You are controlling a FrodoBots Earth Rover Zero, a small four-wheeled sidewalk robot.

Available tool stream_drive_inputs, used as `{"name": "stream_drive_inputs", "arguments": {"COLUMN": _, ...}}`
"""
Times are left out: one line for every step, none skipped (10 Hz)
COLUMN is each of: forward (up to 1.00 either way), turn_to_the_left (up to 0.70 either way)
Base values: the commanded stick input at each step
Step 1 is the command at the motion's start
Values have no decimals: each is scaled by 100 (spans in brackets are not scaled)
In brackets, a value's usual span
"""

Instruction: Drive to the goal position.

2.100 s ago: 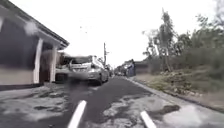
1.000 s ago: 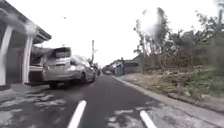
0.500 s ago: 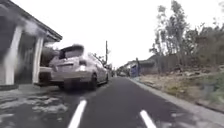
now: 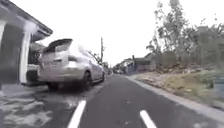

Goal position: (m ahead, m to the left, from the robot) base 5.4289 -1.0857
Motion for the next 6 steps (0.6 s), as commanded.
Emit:
{"name": "stream_drive_inputs", "arguments": {"forward": 100, "turn_to_the_left": -35}}
{"name": "stream_drive_inputs", "arguments": {"forward": 100, "turn_to_the_left": -27}}
{"name": "stream_drive_inputs", "arguments": {"forward": 100, "turn_to_the_left": 10}}
{"name": "stream_drive_inputs", "arguments": {"forward": 100, "turn_to_the_left": 1}}
{"name": "stream_drive_inputs", "arguments": {"forward": 100, "turn_to_the_left": 0}}
{"name": "stream_drive_inputs", "arguments": {"forward": 100, "turn_to_the_left": 0}}
